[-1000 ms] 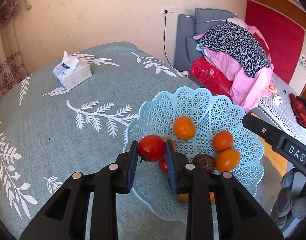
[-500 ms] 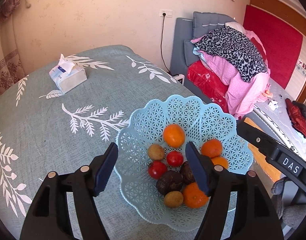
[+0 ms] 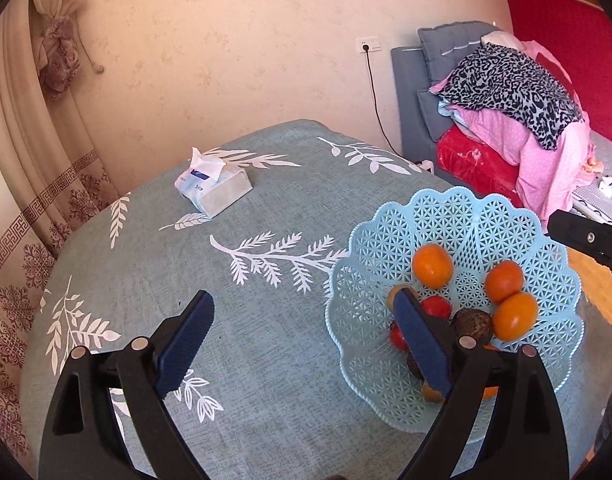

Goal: Organize fruits

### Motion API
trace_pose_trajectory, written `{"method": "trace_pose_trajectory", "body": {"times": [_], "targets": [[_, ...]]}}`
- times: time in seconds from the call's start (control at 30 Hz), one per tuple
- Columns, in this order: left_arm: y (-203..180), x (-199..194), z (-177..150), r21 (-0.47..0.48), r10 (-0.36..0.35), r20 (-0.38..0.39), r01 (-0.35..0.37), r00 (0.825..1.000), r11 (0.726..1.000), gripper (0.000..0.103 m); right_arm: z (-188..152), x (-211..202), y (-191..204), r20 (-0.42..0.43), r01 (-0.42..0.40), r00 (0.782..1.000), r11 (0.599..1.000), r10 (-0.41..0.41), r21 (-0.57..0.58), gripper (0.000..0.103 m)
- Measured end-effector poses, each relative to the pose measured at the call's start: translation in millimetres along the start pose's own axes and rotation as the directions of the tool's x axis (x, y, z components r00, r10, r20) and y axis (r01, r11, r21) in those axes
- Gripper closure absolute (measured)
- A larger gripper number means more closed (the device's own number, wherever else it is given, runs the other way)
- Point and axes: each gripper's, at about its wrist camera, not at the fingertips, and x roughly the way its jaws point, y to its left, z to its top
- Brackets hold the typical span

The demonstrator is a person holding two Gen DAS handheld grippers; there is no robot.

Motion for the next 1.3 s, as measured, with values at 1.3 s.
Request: {"method": "trace_pose_trajectory", "body": {"times": [1.3], "targets": [[52, -49, -47, -0.148, 0.062, 0.099, -0.047, 0.993, 0.988, 0.008, -56, -34, 76, 0.147, 0.058, 0.989, 0.929, -0.004, -0.365, 0.005]]}}
